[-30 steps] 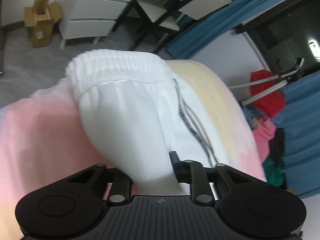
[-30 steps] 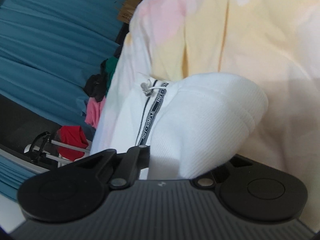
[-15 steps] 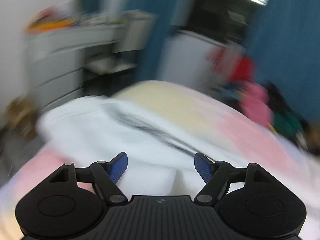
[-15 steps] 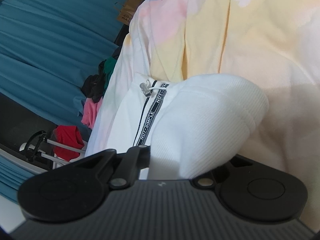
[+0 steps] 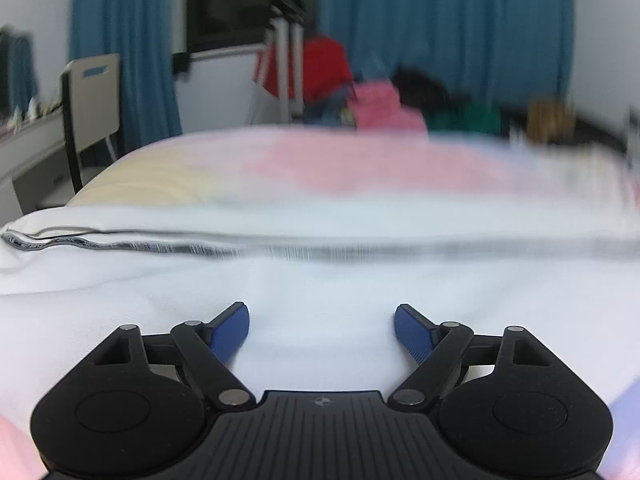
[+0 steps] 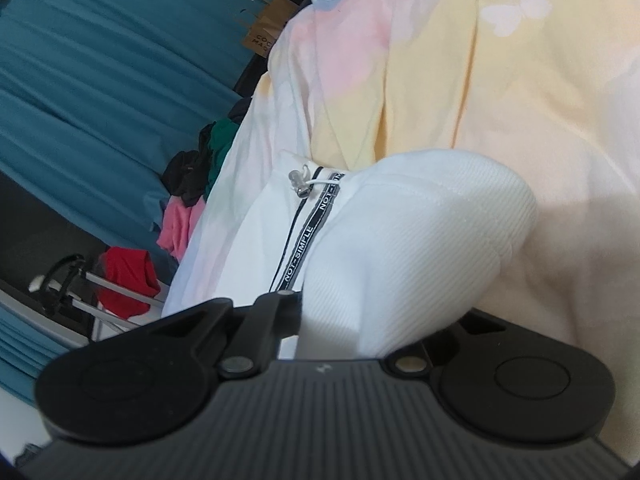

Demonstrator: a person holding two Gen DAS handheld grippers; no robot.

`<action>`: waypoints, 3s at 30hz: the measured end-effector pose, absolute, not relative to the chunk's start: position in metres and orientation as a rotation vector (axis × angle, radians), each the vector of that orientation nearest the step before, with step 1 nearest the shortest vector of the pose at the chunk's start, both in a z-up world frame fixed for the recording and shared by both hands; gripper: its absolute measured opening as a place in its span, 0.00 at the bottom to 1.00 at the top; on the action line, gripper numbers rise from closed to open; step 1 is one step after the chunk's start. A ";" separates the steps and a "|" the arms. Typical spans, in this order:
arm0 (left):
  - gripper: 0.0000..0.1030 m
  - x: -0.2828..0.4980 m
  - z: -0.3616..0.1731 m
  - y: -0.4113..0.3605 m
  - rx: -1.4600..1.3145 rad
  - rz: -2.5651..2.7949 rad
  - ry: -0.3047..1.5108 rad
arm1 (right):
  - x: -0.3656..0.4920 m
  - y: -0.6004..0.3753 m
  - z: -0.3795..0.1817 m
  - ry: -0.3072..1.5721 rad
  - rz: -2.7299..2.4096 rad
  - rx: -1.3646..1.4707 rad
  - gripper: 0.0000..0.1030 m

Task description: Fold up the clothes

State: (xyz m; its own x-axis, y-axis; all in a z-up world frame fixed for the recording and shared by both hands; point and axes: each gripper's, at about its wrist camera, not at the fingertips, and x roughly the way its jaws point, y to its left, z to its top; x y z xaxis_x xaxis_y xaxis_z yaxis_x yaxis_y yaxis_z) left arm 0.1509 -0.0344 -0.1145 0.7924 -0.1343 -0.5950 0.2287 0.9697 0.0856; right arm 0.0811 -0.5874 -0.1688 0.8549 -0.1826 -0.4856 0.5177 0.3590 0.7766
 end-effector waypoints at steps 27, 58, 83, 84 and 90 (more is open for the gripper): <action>0.84 0.162 -0.098 -0.008 0.024 -0.158 0.603 | 0.097 -0.294 -0.107 0.209 -0.175 -0.288 0.15; 0.83 0.139 -0.066 0.023 -0.301 -0.532 0.568 | 0.017 -0.264 -0.046 0.488 0.102 0.074 0.62; 0.16 0.137 -0.126 -0.058 -0.010 -0.766 0.667 | 0.075 -0.349 -0.072 0.539 0.001 0.424 0.63; 0.21 0.139 -0.128 -0.056 -0.056 -0.750 0.675 | 0.075 -0.340 -0.071 0.534 0.021 0.381 0.63; 0.44 0.144 -0.113 -0.029 -0.202 -0.565 0.656 | 0.078 -0.302 -0.082 0.553 0.064 0.198 0.63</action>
State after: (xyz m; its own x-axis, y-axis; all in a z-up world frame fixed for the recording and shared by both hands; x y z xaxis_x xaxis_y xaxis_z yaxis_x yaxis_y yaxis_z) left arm 0.1438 -0.0294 -0.1133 0.6491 -0.5557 -0.5195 0.4317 0.8314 -0.3500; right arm 0.0780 -0.3022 -0.0823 0.8498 0.1132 -0.5149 -0.0068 0.9790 0.2039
